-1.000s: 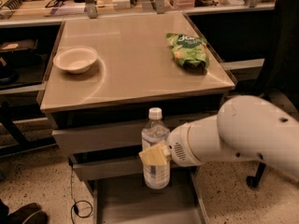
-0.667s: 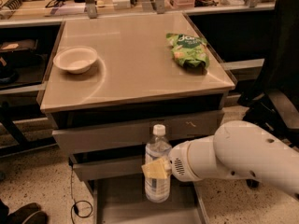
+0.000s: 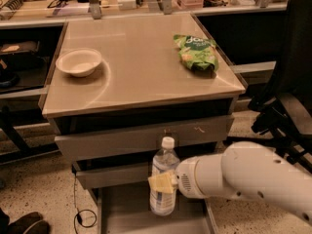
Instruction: Place blue plastic bottle into bottom drawer
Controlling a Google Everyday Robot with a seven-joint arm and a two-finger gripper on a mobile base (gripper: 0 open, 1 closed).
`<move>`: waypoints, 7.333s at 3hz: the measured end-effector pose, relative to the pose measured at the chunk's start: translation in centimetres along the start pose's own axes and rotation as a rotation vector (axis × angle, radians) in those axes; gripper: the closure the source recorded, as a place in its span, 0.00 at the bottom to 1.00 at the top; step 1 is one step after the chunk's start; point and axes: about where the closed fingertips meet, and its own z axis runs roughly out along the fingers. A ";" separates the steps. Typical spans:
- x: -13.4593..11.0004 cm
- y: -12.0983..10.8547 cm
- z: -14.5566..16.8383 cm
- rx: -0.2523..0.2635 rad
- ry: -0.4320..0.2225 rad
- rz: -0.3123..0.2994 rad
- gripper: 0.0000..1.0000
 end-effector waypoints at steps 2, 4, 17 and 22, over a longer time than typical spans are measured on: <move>4.6 -5.3 7.2 0.031 -0.125 0.171 1.00; 6.7 -6.0 9.6 0.025 -0.128 0.227 1.00; 18.2 -15.2 35.3 0.225 -0.309 0.624 1.00; 20.1 -18.3 40.9 0.327 -0.391 0.682 1.00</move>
Offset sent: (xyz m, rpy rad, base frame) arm 0.0244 -0.0165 -0.1451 0.1358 0.0030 -0.2661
